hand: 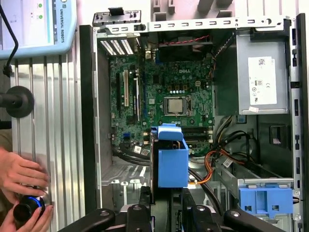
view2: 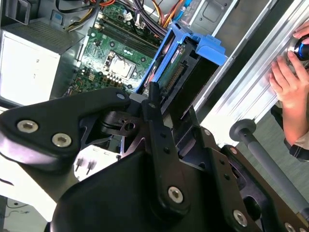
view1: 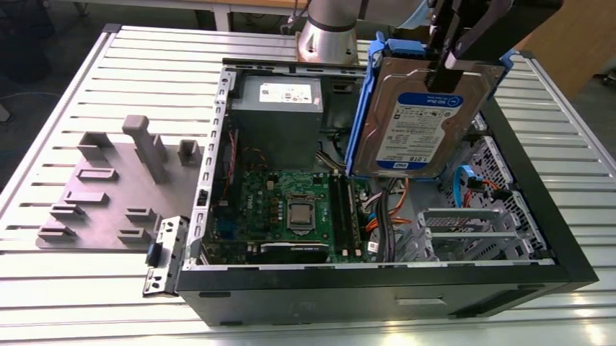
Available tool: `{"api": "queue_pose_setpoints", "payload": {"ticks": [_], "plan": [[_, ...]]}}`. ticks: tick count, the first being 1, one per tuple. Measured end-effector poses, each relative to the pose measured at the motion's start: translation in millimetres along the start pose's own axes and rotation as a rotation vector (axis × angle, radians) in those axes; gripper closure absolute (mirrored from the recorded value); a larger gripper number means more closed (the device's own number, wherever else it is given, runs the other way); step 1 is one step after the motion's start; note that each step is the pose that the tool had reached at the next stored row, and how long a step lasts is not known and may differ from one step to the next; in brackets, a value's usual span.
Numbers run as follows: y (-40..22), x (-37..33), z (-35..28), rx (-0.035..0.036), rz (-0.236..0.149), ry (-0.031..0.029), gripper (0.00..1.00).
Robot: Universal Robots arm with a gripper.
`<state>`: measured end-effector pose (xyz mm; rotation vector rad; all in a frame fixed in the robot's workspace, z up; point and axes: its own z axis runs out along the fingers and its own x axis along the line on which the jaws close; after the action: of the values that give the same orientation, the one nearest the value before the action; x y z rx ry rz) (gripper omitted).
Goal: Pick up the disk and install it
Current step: 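Pick up the disk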
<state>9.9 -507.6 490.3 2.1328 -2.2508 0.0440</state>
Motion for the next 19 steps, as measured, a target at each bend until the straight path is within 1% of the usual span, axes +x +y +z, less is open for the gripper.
{"api": "queue_pose_setpoints", "payload": {"ticks": [2, 5, 8, 19], "plan": [[0.0, 1.3, 0.1, 0.0000, 0.000, -0.0001, 0.65], [-0.1, 1.4, 0.1, 0.0000, 0.000, 0.0000, 0.65], [-0.2, 3.4, 0.3, 0.0000, 0.000, 0.0000, 0.65], [-0.2, 3.8, 0.3, 0.0000, 0.000, 0.0001, 0.65]]}}
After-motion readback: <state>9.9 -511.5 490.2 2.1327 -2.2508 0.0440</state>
